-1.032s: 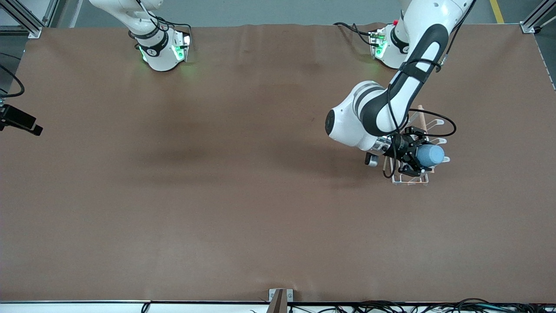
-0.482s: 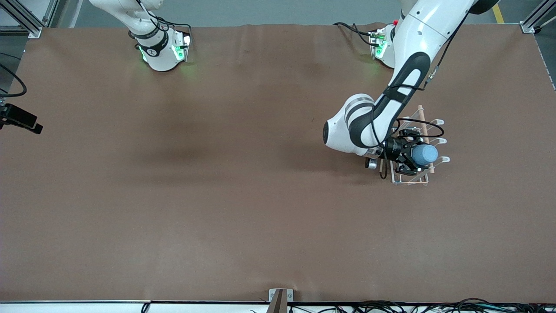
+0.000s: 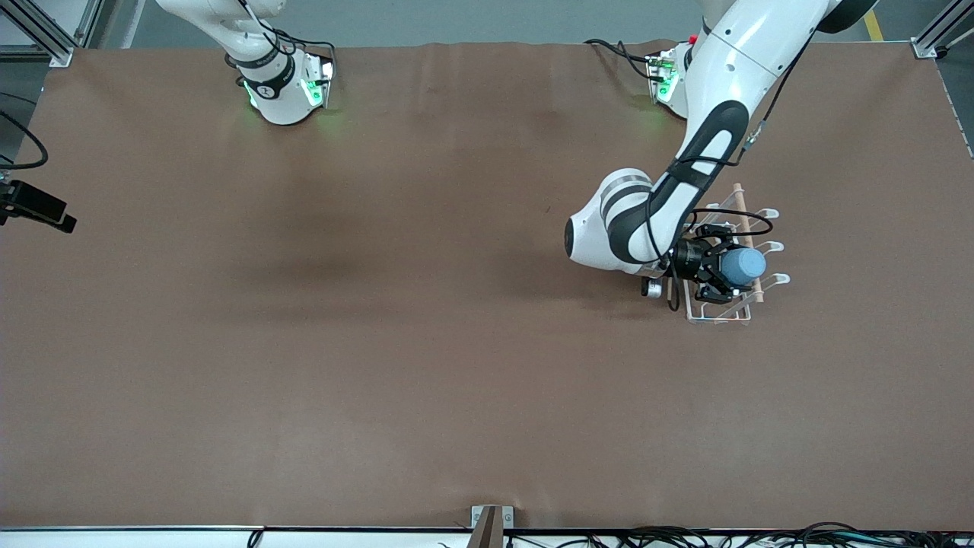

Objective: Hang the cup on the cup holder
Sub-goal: 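Carry the cup with the left gripper over the acrylic rack, then lower the cup onto a rack hook and open the left gripper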

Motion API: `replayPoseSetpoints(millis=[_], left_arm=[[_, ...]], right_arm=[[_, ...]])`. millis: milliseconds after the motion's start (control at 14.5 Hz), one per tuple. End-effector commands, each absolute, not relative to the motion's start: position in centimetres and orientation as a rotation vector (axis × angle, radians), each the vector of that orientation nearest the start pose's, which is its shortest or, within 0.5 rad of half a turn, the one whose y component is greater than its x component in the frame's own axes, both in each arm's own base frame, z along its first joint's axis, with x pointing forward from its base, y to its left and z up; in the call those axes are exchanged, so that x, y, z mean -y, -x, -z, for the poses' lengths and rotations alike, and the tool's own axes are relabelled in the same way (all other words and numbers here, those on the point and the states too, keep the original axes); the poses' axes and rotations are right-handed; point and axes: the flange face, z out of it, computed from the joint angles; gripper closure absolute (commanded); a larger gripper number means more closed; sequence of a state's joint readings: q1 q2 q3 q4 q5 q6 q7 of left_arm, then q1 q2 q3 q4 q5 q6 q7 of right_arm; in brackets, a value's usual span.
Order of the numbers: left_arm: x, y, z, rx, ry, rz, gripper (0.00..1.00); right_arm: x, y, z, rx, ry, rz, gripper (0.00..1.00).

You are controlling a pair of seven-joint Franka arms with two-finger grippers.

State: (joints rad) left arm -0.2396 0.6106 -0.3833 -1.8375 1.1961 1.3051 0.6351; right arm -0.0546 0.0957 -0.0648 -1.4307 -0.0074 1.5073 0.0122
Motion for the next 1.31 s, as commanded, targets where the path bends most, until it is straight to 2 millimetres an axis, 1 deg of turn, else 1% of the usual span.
replayPoseSetpoints(millis=[0, 206, 413, 482, 550, 619, 688, 826, 894, 963, 1032, 1101, 1170, 1239], left_arm=[[21.5, -53.7, -24.4, -1.443, 1.323, -1.072, 0.0], [21.8, -54.9, -25.9, -1.433, 1.38, -1.043, 0.0], [21.9, -55.0, -26.8, -1.425, 1.393, -1.016, 0.0], [22.1, -56.0, -28.1, -1.379, 1.447, -0.962, 0.0], [22.2, -57.2, -29.7, -1.274, 1.546, -0.87, 0.0], [21.9, -57.9, -31.4, -1.149, 1.707, -0.792, 0.0], [21.2, -58.1, -32.5, -1.059, 1.821, -0.747, 0.0], [20.8, -59.2, -35.8, -0.927, 2.046, -0.59, 0.0], [19.3, -60.1, -38.0, -0.804, 2.202, -0.535, 0.0], [18.5, -60.7, -39.6, -0.715, 2.313, -0.466, 0.0], [18.0, -61.2, -41.9, -0.646, 2.426, -0.37, 0.0], [16.1, -61.8, -43.8, -0.569, 2.545, -0.309, 0.0], [14.9, -61.9, -45.8, -0.526, 2.645, -0.249, 0.0], [13.7, -62.1, -47.2, -0.484, 2.722, -0.21, 0.0]], right_arm=[[7.0, -57.2, -63.1, -0.202, 3.154, -0.038, 0.0], [7.0, -57.2, -63.2, -0.202, 3.154, -0.036, 0.0], [7.0, -57.2, -63.2, -0.202, 3.154, -0.036, 0.0], [7.1, -57.2, -63.2, -0.205, 3.154, -0.036, 0.0], [7.1, -57.2, -63.2, -0.205, 3.154, -0.036, 0.0], [7.1, -57.2, -63.2, -0.205, 3.154, -0.036, 0.0], [7.1, -57.2, -63.2, -0.205, 3.154, -0.036, 0.0], [7.1, -57.3, -63.1, -0.205, 3.154, -0.036, 0.0], [7.1, -57.3, -63.2, -0.205, 3.154, -0.033, 0.0], [7.1, -57.3, -63.2, -0.205, 3.154, -0.033, 0.0], [7.1, -57.3, -63.2, -0.205, 3.154, -0.031, 0.0], [7.1, -57.3, -63.2, -0.202, 3.154, -0.033, 0.0], [7.1, -57.3, -63.2, -0.197, 3.154, -0.031, 0.0], [7.1, -57.3, -63.2, -0.197, 3.154, -0.028, 0.0]])
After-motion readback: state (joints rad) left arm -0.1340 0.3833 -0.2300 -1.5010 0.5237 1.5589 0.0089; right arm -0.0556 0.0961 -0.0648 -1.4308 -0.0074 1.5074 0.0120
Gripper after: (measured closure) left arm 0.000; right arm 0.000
